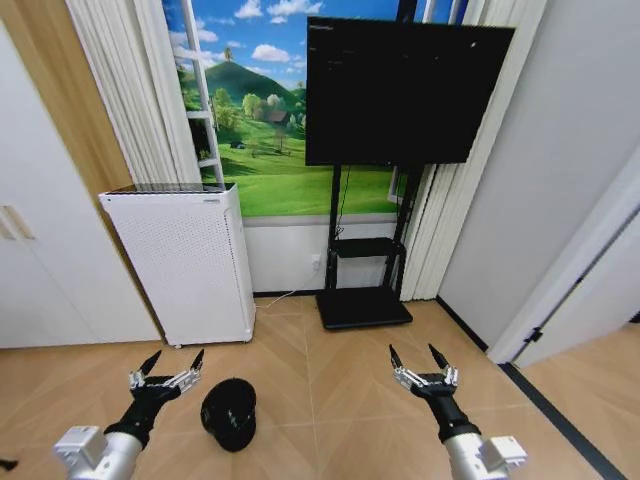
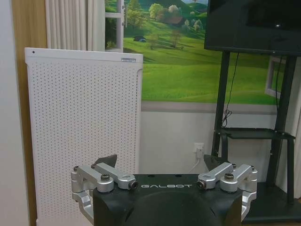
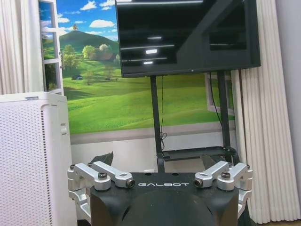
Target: Pick up the trash bin and place the garbage on the floor into it.
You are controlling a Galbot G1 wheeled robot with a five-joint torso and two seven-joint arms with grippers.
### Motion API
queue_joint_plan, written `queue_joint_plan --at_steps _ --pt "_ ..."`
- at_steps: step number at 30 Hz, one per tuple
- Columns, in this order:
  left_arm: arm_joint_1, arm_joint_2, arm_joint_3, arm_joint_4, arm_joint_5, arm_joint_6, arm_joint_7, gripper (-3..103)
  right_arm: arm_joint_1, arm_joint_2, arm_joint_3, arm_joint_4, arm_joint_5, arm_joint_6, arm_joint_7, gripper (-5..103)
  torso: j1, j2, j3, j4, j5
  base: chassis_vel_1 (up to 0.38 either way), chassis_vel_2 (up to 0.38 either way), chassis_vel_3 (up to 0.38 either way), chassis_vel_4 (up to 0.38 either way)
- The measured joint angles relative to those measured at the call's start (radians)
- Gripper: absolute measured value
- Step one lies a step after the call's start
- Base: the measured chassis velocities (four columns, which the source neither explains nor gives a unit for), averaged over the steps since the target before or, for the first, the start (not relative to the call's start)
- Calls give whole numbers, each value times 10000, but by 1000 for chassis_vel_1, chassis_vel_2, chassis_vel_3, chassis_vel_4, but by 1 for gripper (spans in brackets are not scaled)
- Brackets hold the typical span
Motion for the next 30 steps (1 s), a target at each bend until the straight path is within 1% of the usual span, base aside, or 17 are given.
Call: queue_joint_plan --at_steps 2,3,4,8,9,11,16,17,18,21,24,25,26,27,28,29,30 --pt "-1 -1 0 0 0 0 0 100 1 0 0 0 0 0 1 100 2 -3 2 0 2 377 -384 -358 398" --pt "-2 0 0 0 0 0 0 100 1 0 0 0 0 0 0 100 1 -5 2 -4 3 377 -384 -388 394" --pt "0 -1 1 0 0 0 0 100 -1 0 0 0 0 -1 1 100 0 -5 0 2 3 366 -352 -388 359" --pt "0 0 0 1 0 0 0 100 1 0 0 0 0 0 0 100 0 -7 -1 2 2 358 -345 -354 364" --pt "-1 0 1 1 0 0 0 100 1 0 -1 -1 0 -1 1 100 0 -10 -1 -3 2 324 -366 -376 351" --pt "0 -1 0 1 0 1 0 100 1 0 0 0 0 0 1 100 0 -9 -1 1 3 324 -360 -351 350" --pt "-1 0 0 1 0 0 0 100 0 0 0 0 0 0 0 100 0 -13 -3 -3 3 361 -350 -348 324" --pt "-1 0 -1 1 0 0 0 100 1 0 0 0 0 0 1 100 0 -13 -3 1 1 345 -358 -349 365" --pt "-1 -1 0 1 0 0 0 100 2 0 -1 0 0 0 1 100 0 -16 -4 -3 7 358 -351 -349 339" --pt "-1 -1 0 2 0 0 0 100 2 0 0 1 0 0 0 100 -3 -16 -8 0 -4 358 -339 -360 357" --pt "-1 -1 0 1 0 0 0 100 2 0 0 3 0 0 0 100 -2 -18 -5 -1 9 364 -357 -351 349" --pt "-1 0 0 1 0 0 1 100 -2 0 0 2 0 0 1 100 -4 -17 -6 -3 8 345 -344 -321 320" --pt "0 -1 0 2 0 0 0 100 -1 0 -1 3 0 0 0 100 -10 -15 -12 5 -7 273 -308 -321 276" --pt "0 -1 0 2 0 0 0 100 -1 0 -1 3 0 0 0 100 -10 -15 -12 5 -7 273 -308 -321 276" --pt "1 0 -1 2 0 0 -1 100 -1 0 -1 3 0 0 0 100 -10 -16 -11 6 -3 218 -114 -230 276" --pt "1 -1 -1 1 0 0 -1 100 -3 0 -1 3 0 0 0 100 -11 -15 -10 -1 7 218 -134 -211 187" --pt "1 -1 -1 1 0 0 -1 100 -3 0 -1 3 0 0 0 100 -11 -15 -10 -1 7 218 -134 -211 187"
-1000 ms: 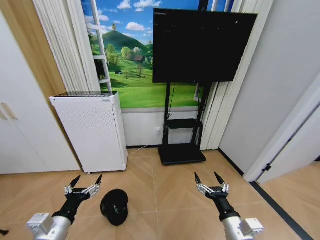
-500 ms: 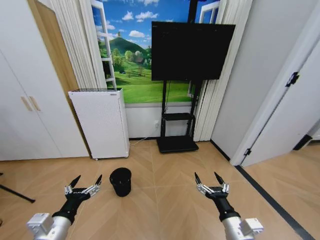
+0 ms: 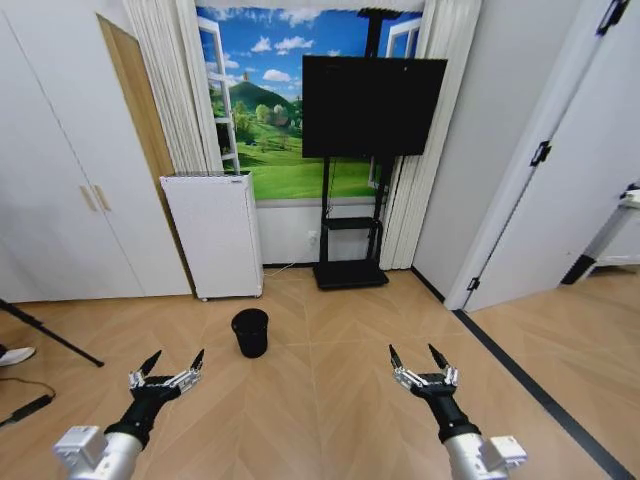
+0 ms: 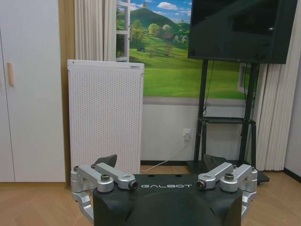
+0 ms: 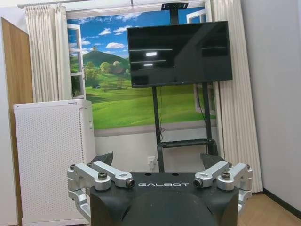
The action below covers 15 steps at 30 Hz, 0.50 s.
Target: Pick up the trash bin and place the garbage on the floor into it.
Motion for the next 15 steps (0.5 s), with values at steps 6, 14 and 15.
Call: queue_joint_plan --at_steps 6,14,15 --pt "-2 0 2 0 0 0 0 100 4 0 0 0 0 0 1 100 8 -6 4 0 0 -8 -30 -44 23" --pt "-3 1 2 1 0 0 0 100 11 0 0 -1 0 0 1 100 14 -10 6 2 -9 -49 28 73 -35" --pt "-3 1 2 1 0 0 0 100 11 0 0 -1 0 0 1 100 14 -10 6 2 -9 0 0 0 0"
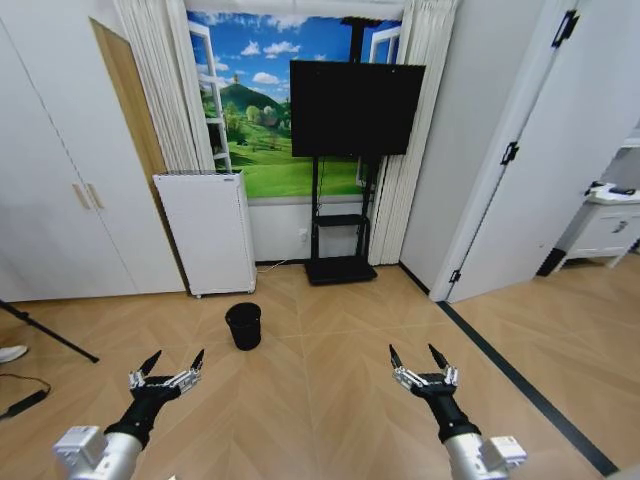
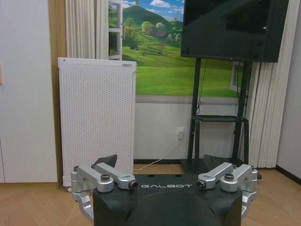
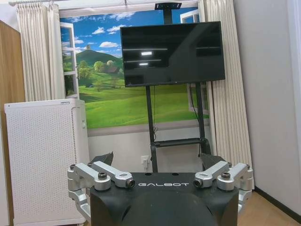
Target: Pick up the trash bin and place the garbage on the floor into it.
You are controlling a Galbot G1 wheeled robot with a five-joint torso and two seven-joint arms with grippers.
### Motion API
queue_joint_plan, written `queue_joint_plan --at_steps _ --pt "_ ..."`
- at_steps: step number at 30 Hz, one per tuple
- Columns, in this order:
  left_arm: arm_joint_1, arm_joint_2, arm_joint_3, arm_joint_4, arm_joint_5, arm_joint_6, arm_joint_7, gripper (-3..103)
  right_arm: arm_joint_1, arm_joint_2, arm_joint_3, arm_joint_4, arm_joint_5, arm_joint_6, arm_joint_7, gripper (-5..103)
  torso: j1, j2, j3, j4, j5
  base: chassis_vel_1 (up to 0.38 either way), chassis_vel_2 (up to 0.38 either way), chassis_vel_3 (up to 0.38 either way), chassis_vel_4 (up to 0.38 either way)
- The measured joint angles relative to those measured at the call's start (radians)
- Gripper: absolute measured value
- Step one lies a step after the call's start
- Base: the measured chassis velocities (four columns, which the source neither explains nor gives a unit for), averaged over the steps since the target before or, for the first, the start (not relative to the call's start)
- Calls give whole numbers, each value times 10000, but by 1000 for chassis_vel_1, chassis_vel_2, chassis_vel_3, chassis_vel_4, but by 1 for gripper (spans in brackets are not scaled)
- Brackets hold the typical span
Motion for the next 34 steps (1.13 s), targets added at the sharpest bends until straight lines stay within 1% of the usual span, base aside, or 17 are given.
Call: queue_joint_plan --at_steps 2,9,11,12,15,18,34 --pt "1 0 0 0 0 0 0 100 -3 0 0 1 0 0 -1 100 -3 0 -3 -4 1 -20 -43 33 38" --pt "2 0 1 0 0 0 0 100 -6 0 1 0 0 0 0 100 -8 3 -4 -1 7 -80 -124 98 123" --pt "2 0 2 0 0 0 1 100 -7 0 2 -1 0 0 0 100 -8 3 -4 -6 9 -123 -97 138 156" --pt "2 0 2 0 0 0 0 100 -7 0 2 -1 0 0 0 100 -7 2 -4 -2 10 -123 -78 102 103" --pt "2 0 2 0 0 0 0 100 -6 -1 2 -1 0 0 0 100 -7 2 -4 1 4 -33 -17 68 7" --pt "2 0 0 0 0 0 1 100 -6 0 0 0 0 0 0 100 -7 3 -4 -3 0 0 0 0 0" --pt "2 0 -1 0 0 0 1 100 -6 0 -1 0 0 0 0 100 -8 3 -4 -2 4 0 0 0 0"
